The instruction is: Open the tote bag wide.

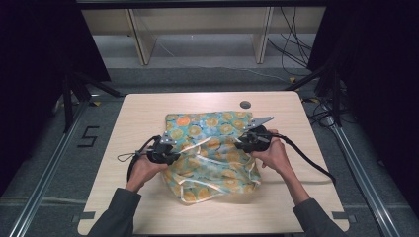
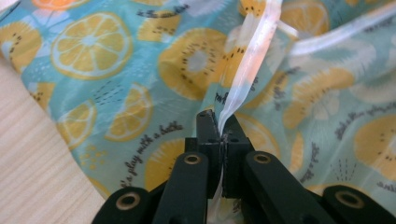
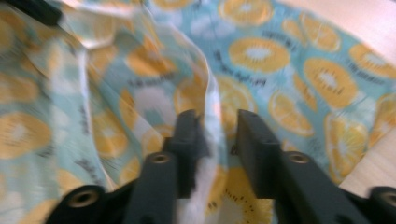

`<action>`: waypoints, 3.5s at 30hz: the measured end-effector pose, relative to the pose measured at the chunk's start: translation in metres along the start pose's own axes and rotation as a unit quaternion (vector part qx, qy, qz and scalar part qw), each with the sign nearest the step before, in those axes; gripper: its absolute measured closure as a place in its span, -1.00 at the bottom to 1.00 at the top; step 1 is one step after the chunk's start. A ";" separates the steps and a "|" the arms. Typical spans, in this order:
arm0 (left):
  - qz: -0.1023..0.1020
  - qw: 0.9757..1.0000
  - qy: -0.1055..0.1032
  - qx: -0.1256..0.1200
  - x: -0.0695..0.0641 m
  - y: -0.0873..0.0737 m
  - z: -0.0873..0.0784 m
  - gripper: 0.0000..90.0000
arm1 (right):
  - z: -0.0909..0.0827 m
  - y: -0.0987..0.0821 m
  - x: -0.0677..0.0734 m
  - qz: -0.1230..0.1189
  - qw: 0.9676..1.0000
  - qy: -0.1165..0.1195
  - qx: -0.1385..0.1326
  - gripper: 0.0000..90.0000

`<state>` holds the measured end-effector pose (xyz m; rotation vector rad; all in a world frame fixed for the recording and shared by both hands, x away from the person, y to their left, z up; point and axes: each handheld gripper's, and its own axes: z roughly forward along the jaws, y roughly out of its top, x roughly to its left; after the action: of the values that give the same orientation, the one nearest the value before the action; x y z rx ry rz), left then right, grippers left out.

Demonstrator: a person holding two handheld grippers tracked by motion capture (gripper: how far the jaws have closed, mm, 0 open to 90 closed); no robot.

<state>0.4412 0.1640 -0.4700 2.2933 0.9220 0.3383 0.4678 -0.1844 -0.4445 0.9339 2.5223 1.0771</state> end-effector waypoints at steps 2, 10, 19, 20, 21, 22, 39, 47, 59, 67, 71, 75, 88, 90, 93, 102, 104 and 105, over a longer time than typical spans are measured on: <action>-0.009 1.000 -0.001 -0.003 0.003 0.000 0.000 0.98 | -0.008 0.004 0.001 0.008 1.000 0.007 -0.001 0.39; -0.045 0.999 -0.021 -0.007 0.026 0.000 0.000 0.97 | -0.084 -0.005 0.039 0.007 1.000 0.030 -0.006 0.05; -0.060 0.997 -0.045 -0.018 0.030 -0.003 0.000 0.94 | -0.050 -0.029 0.048 -0.015 0.996 0.001 0.090 0.90; -0.062 0.997 -0.045 -0.018 0.031 -0.004 0.000 0.94 | -0.045 -0.030 0.041 -0.016 0.997 -0.023 0.073 1.00; -0.063 0.997 -0.041 -0.018 0.031 -0.005 0.000 0.93 | -0.044 -0.030 0.036 -0.016 0.997 -0.029 0.068 1.00; -0.068 0.996 -0.047 -0.019 0.032 -0.005 0.000 0.93 | -0.044 -0.030 0.028 -0.013 0.998 -0.033 0.057 1.00; -0.019 1.000 0.022 0.011 0.012 0.003 -0.021 0.17 | -0.007 -0.032 -0.013 0.033 0.997 -0.061 0.037 0.99; 0.072 0.996 0.055 -0.021 -0.051 0.037 -0.048 0.06 | -0.013 -0.032 -0.010 0.015 0.998 -0.060 0.032 0.91; 0.114 0.986 0.072 0.103 -0.063 0.021 0.016 -0.19 | -0.013 -0.032 -0.005 0.032 0.997 -0.043 0.057 0.80; 0.143 0.984 0.073 0.080 -0.065 0.018 0.020 0.86 | -0.023 -0.031 -0.005 0.054 0.997 -0.046 0.043 0.26; 0.126 0.990 0.061 0.035 -0.059 0.022 0.009 0.99 | -0.042 -0.025 0.004 0.046 0.998 -0.046 0.008 0.19; 0.095 0.995 0.035 0.002 -0.055 0.026 0.001 0.99 | -0.055 -0.019 0.017 0.024 0.999 -0.031 -0.012 0.19; 0.065 0.998 0.001 -0.023 -0.047 0.031 -0.007 0.99 | -0.007 -0.014 0.105 -0.086 0.995 0.049 0.031 0.17; 0.063 0.998 -0.002 -0.024 -0.047 0.031 -0.007 0.99 | 0.000 -0.016 0.107 -0.086 0.994 0.053 0.039 0.25; 0.064 0.998 0.004 -0.025 -0.044 0.033 -0.012 0.99 | 0.009 -0.021 0.109 -0.104 0.990 0.082 0.056 0.99; 0.076 0.996 0.016 -0.051 -0.039 0.051 -0.046 0.99 | -0.026 -0.050 0.130 -0.118 0.982 0.128 0.075 1.00; 0.079 0.995 0.020 -0.055 -0.038 0.061 -0.048 0.99 | -0.047 -0.063 0.138 -0.123 0.978 0.154 0.072 1.00; 0.080 0.995 0.023 -0.052 -0.036 0.065 -0.044 0.99 | -0.052 -0.065 0.140 -0.130 0.976 0.162 0.064 1.00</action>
<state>0.4298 0.1238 -0.3941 2.2759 0.7257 0.4981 0.3074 -0.1576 -0.4509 0.4623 2.9037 1.0665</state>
